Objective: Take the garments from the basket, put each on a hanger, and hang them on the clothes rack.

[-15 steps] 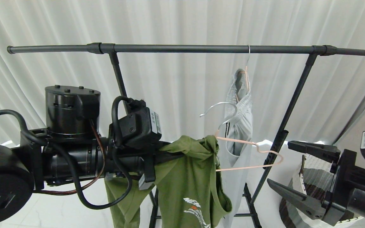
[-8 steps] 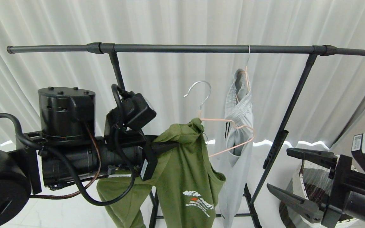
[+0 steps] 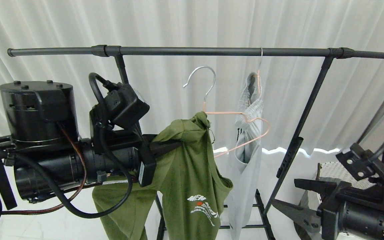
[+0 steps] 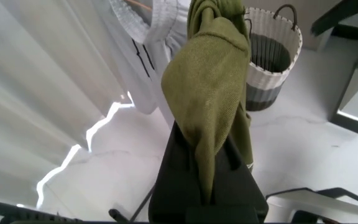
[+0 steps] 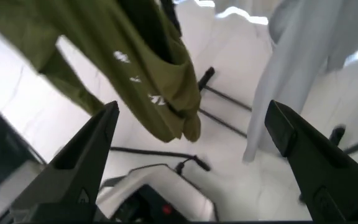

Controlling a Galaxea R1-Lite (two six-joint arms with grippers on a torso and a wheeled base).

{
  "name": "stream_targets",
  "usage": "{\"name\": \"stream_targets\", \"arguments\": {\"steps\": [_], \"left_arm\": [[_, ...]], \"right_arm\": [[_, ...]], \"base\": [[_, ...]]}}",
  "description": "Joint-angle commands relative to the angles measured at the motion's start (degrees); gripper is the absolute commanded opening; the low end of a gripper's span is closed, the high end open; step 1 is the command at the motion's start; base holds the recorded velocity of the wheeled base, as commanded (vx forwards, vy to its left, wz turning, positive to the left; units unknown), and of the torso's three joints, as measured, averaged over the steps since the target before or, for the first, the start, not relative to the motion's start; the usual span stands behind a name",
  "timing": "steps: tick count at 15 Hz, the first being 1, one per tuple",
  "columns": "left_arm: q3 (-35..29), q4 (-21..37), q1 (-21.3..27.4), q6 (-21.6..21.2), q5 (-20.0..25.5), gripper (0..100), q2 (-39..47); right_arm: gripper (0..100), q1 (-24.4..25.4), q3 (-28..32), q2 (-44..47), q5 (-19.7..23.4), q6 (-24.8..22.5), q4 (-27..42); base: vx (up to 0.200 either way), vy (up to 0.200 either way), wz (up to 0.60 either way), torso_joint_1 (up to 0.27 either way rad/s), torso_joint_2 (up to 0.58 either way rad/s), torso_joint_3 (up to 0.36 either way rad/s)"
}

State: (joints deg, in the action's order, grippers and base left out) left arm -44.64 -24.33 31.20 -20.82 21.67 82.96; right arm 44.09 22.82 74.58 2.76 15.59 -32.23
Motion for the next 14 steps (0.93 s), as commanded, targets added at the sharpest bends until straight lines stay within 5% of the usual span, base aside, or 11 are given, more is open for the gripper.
{"name": "stream_targets", "arguments": {"steps": [1, 7, 14], "left_arm": [[-0.09, -0.01, 0.01, -0.01, 0.03, 0, -1.13], [0.43, -0.01, 1.24, -0.27, 0.30, 0, -4.29], [0.17, -0.01, 1.15, -0.18, 0.30, 0, -4.47]], "right_arm": [[100, 1.61, 5.13, 9.00, -4.34, 6.47, -0.20], [100, 5.65, 12.60, 23.86, -11.02, 11.04, -7.41], [100, 8.64, 12.60, 26.76, -12.95, 10.69, -9.69]], "base": [[0.000, 0.000, 0.00, 0.000, 0.00, 0.000], [0.000, 0.000, 0.00, 0.000, 0.00, 0.000], [0.000, 0.000, 0.00, 0.000, 0.00, 0.000]]}}
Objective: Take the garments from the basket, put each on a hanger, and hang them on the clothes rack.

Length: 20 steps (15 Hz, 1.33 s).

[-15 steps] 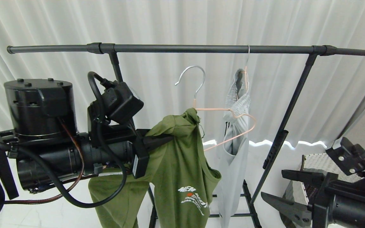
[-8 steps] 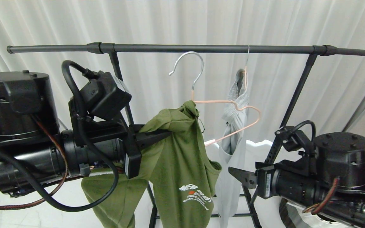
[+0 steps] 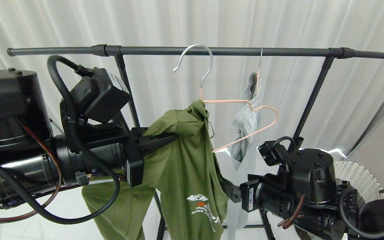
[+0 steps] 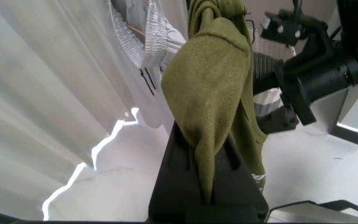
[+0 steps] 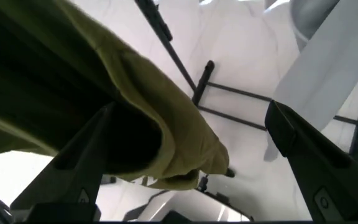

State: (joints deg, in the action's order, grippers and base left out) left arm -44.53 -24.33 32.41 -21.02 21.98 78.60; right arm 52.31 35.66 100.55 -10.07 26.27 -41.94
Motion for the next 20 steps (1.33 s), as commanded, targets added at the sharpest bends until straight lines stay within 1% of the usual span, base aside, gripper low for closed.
{"name": "stream_targets", "arguments": {"steps": [1, 4, 5, 7, 10, 12, 13, 16, 18, 20], "left_arm": [[0.06, -0.01, -0.16, 0.01, -0.09, 0, -0.21], [0.32, -0.01, -0.25, 0.01, -0.09, 0, -0.38], [0.32, -0.01, -0.25, 0.01, -0.09, 0, -0.29], [0.41, -0.01, -0.25, -0.08, -0.09, 0, -0.21], [2.08, -0.01, -0.51, -0.43, -0.27, 0, -0.21], [4.19, -0.10, -0.60, -0.52, -0.27, 0, -0.65], [5.25, -0.10, -0.60, -0.52, -0.27, 0, -1.35], [7.27, -0.10, -0.60, -0.52, -0.27, 0, -2.58], [7.97, -0.01, -0.51, -0.60, -0.27, 0, -2.67], [8.76, -0.01, -0.51, -0.78, -0.27, 0, -2.40]], "right_arm": [[100, 0.42, -0.33, 0.88, -0.65, -0.08, 0.10], [100, -0.54, -2.08, 1.14, -3.11, -1.31, 0.10], [0, -0.98, -3.14, 0.88, -4.34, -1.49, 0.10], [0, -2.04, -4.46, -0.09, -5.49, -1.66, 0.10], [0, -4.85, -6.57, -1.41, -7.07, -3.77, 0.10], [0, -9.42, -6.74, -2.20, -7.86, -5.88, 0.01], [0, -12.50, -6.57, -2.55, -8.04, -7.37, -0.25], [0, -19.26, -6.57, -5.80, -7.60, -10.36, -1.31], [0, -21.90, -6.57, -8.00, -7.42, -11.59, -1.31], [0, -22.95, -6.30, -9.84, -7.25, -12.30, -1.31]], "base": [[0.000, 0.000, 0.00, 0.000, 0.00, 0.000], [0.000, 0.000, 0.00, 0.000, 0.00, 0.000], [0.000, 0.000, 0.00, 0.000, 0.00, 0.000], [0.000, 0.000, 0.00, 0.000, 0.00, 0.000], [0.000, 0.000, 0.00, 0.000, 0.00, 0.000], [0.000, 0.000, 0.00, 0.000, 0.00, 0.000], [0.000, 0.000, 0.00, 0.000, 0.00, 0.000], [0.000, 0.000, 0.00, 0.000, 0.00, 0.000], [0.000, 0.000, 0.00, 0.000, 0.00, 0.000], [0.000, 0.000, 0.00, 0.000, 0.00, 0.000]]}}
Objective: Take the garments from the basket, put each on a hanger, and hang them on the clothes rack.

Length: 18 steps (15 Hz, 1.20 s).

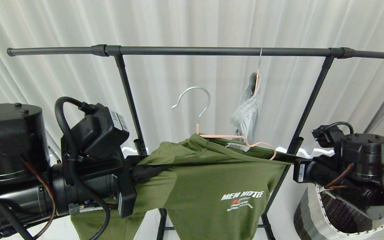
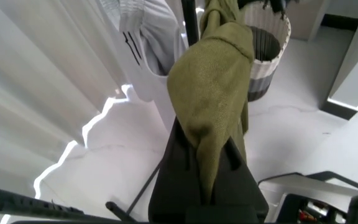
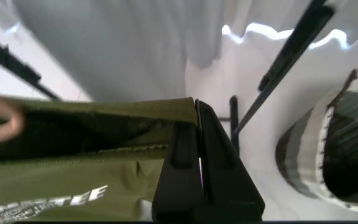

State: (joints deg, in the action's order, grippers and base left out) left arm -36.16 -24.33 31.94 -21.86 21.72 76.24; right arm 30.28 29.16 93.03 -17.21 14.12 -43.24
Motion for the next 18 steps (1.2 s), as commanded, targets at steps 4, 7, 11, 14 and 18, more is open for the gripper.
{"name": "stream_targets", "arguments": {"steps": [4, 7, 11, 14, 18], "left_arm": [[3.73, -0.01, -0.04, -0.29, -0.72, 0, 1.37], [3.73, -0.10, 0.58, -0.20, -4.06, 0, 3.83], [-0.23, -0.10, 3.04, 0.06, -7.31, 0, 6.64], [-0.58, -0.19, 3.66, 0.32, -7.22, 0, 6.29], [-0.32, -1.95, 5.77, 0.50, -6.87, 0, 6.29]], "right_arm": [[0, -0.84, 0.72, -7.77, 3.15, -4.01, 0.09], [0, -0.57, 0.72, -11.90, 6.23, -7.70, 0.79], [100, 4.17, 0.28, -17.70, 8.25, -8.76, 7.38], [100, 5.31, 0.02, -20.87, 8.51, -9.19, 11.25], [100, 5.05, 0.55, -27.37, 13.87, -10.43, 19.95]], "base": [[0.000, 0.000, 0.00, 0.000, 0.00, 0.000], [0.000, 0.000, 0.00, 0.000, 0.00, 0.000], [0.000, 0.000, 0.00, 0.000, 0.00, 0.000], [0.000, 0.000, 0.00, 0.000, 0.00, 0.000], [0.000, 0.000, 0.00, 0.000, 0.00, 0.000]]}}
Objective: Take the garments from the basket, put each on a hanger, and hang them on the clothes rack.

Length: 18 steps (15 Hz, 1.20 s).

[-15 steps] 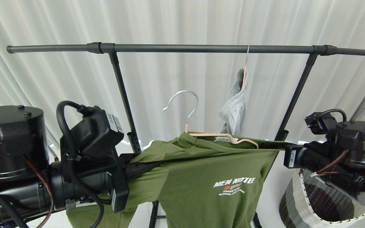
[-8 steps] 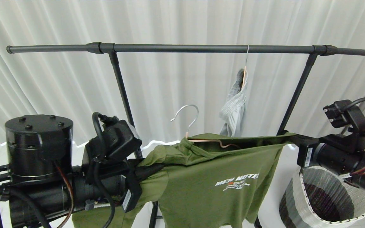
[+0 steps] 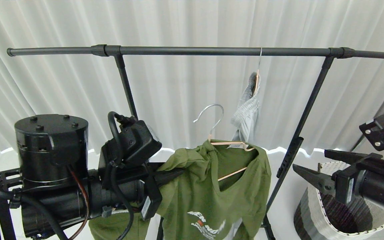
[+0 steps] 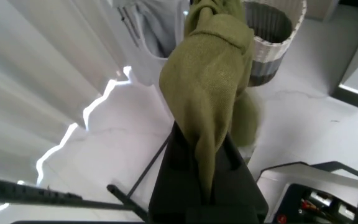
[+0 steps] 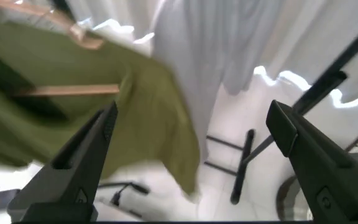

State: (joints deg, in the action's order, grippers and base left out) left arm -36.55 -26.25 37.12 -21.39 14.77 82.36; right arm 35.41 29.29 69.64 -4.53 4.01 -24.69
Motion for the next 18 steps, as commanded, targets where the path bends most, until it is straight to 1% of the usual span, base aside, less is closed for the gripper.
{"name": "stream_targets", "arguments": {"steps": [1, 2, 4, 6, 8, 9, 10, 11, 12, 13, 16, 17, 18], "left_arm": [[0.07, -0.03, 1.02, 0.04, 0.17, 0, 0.08], [0.25, -0.03, 2.08, -0.05, 0.96, 0, -0.45], [1.13, -0.03, 2.34, -0.49, 3.59, 0, -0.80], [1.13, -0.03, 2.34, -0.58, 4.82, 0, -1.24], [1.22, -0.03, 2.96, -0.58, 5.35, 0, -1.68], [1.65, -0.03, 3.05, -0.58, 5.53, 0, -2.03], [2.18, -0.03, 3.49, -0.58, 5.53, 0, -2.47], [3.24, -0.03, 3.92, -0.58, 5.53, 0, -3.35], [3.76, -0.03, 4.54, -0.58, 5.62, 0, -4.31], [3.76, -0.03, 4.72, -0.58, 5.62, 0, -4.49], [3.85, -0.03, 6.56, -0.58, 5.62, 0, -5.37], [4.03, -0.03, 7.18, -0.58, 5.62, 0, -5.46], [4.20, -0.03, 7.26, -0.58, 5.53, 0, -5.37]], "right_arm": [[100, -0.17, 0.68, -4.52, 1.81, -0.93, 2.27], [100, -0.70, 1.29, -5.84, 4.27, -3.75, 5.09], [100, -1.58, 4.02, -6.01, 10.42, -8.32, 9.13], [100, -1.58, 8.24, -4.34, 15.61, -12.45, 14.75], [100, -1.66, 12.37, -0.30, 20.09, -16.84, 18.18], [100, -1.66, 15.62, 2.69, 22.38, -19.04, 19.50], [100, -1.66, 17.64, 4.71, 23.52, -20.18, 20.38], [100, -1.75, 22.03, 8.58, 25.72, -22.29, 22.93], [100, -2.10, 25.73, 11.83, 28.88, -23.79, 25.74], [100, -2.10, 27.13, 12.97, 30.11, -24.67, 26.80], [100, -1.93, 32.76, 16.49, 34.15, -32.14, 35.14], [100, -1.93, 34.34, 16.31, 34.68, -34.25, 38.92], [100, -2.02, 36.89, 14.73, 34.86, -35.83, 45.25]], "base": [[0.000, 0.000, 0.00, 0.000, 0.00, 0.000], [0.000, 0.000, 0.00, 0.000, 0.00, 0.000], [0.000, 0.000, 0.00, 0.000, 0.00, 0.000], [0.000, 0.000, 0.00, 0.000, 0.00, 0.000], [0.000, 0.000, 0.00, 0.000, 0.00, 0.000], [0.000, 0.000, 0.00, 0.000, 0.00, 0.000], [0.000, 0.000, 0.00, 0.000, 0.00, 0.000], [0.000, 0.000, 0.00, 0.000, 0.00, 0.000], [0.000, 0.000, 0.00, 0.000, 0.00, 0.000], [0.000, 0.000, 0.00, 0.000, 0.00, 0.000], [0.000, 0.000, 0.00, 0.000, 0.00, 0.000], [0.000, 0.000, 0.00, 0.000, 0.00, 0.000], [0.000, 0.000, 0.00, 0.000, 0.00, 0.000]]}}
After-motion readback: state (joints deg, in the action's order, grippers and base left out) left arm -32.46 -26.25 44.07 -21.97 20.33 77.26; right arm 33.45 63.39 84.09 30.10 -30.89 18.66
